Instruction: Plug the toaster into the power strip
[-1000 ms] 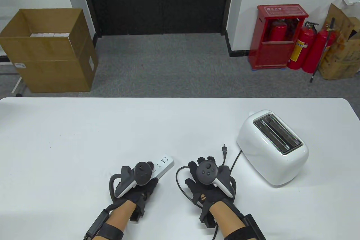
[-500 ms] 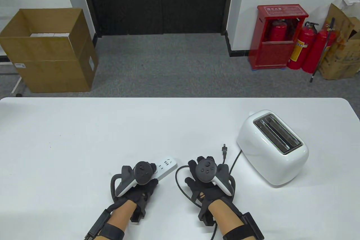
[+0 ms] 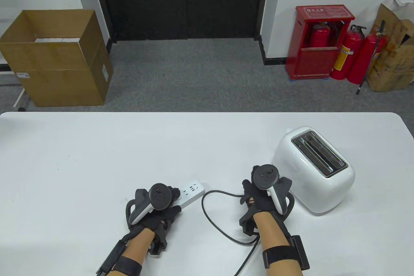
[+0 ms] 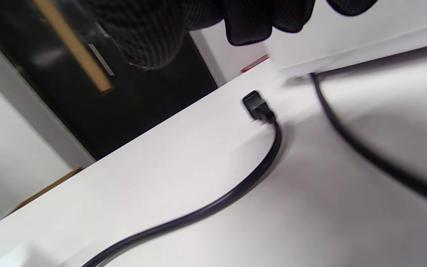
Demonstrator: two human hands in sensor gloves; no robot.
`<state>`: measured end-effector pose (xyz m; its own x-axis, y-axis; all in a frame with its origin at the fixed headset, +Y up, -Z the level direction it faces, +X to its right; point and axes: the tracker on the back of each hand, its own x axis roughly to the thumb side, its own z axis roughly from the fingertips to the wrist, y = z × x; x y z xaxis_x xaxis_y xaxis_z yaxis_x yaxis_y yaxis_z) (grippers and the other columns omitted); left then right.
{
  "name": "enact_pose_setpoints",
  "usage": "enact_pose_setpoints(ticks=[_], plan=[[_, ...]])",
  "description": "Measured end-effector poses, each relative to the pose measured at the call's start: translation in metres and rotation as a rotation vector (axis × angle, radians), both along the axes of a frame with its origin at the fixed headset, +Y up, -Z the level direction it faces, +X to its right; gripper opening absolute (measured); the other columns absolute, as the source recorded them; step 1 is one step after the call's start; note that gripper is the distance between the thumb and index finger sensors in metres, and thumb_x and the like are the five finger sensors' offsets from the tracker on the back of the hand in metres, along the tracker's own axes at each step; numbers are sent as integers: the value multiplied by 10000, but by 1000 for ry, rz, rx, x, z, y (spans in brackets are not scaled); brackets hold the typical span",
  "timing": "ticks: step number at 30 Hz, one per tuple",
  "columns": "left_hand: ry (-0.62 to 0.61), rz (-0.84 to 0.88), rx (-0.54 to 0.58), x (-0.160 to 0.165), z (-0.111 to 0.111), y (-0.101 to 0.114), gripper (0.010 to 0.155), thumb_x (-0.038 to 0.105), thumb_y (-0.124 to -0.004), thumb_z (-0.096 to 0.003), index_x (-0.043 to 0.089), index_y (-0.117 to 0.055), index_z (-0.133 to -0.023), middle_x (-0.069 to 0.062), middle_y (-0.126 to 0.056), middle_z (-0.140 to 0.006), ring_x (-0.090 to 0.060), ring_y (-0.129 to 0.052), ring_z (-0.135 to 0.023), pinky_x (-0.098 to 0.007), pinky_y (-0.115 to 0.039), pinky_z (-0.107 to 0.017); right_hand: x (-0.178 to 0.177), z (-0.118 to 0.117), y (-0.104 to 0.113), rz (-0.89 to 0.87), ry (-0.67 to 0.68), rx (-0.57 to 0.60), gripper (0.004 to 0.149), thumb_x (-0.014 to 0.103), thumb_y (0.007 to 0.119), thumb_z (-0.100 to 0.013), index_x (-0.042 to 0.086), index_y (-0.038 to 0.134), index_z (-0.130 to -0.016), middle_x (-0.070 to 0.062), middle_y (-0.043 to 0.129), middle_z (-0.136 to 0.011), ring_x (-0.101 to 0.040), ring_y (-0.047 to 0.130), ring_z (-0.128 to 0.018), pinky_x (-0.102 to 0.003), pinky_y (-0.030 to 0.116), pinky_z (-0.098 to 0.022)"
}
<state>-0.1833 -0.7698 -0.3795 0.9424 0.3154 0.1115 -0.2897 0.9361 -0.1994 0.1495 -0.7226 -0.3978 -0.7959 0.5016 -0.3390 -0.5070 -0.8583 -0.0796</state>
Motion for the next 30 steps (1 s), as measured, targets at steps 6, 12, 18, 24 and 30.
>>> enact_pose_setpoints(ticks=[6, 12, 18, 24, 30], plan=[[-5, 24, -13, -3, -1, 0, 614, 474, -795, -449, 393, -535, -1000, 52, -607, -1135, -206, -751, -1037, -521, -684, -717, 12, -29, -11, 26, -152, -132, 633, 384, 786, -447, 80, 630, -979, -236, 715, -936, -511, 621, -820, -641, 577, -595], [-6, 42, -18, -4, -1, 0, 612, 469, -799, -446, 400, -542, -997, 59, -610, -1134, -201, -744, -1038, -517, -675, -720, 7, -49, -32, 157, -230, -257, 688, 448, 789, -440, 68, 620, -988, -244, 693, -926, -514, 584, -804, -631, 561, -590], [5, 87, -31, -10, -3, -1, 604, 469, -821, -433, 422, -577, -983, 93, -643, -1122, -168, -753, -1034, -505, -668, -718, 1, -62, -49, 197, -223, -358, 690, 454, 767, -455, 98, 578, -1014, -219, 602, -905, -507, 494, -792, -628, 511, -600], [4, 83, -29, -10, -3, -1, 606, 469, -818, -432, 421, -571, -984, 94, -639, -1124, -168, -749, -1036, -504, -666, -719, 3, -62, -49, 235, -225, -351, 537, 332, 767, -470, 55, 666, -919, -188, 626, -871, -487, 531, -768, -613, 541, -584], [7, 86, -37, -10, -3, -1, 606, 469, -819, -430, 425, -570, -981, 98, -640, -1123, -164, -747, -1034, -504, -661, -721, -6, -56, -18, 75, -119, -186, 499, 265, 711, -463, 110, 617, -928, -155, 844, -768, -483, 777, -699, -642, 643, -539]])
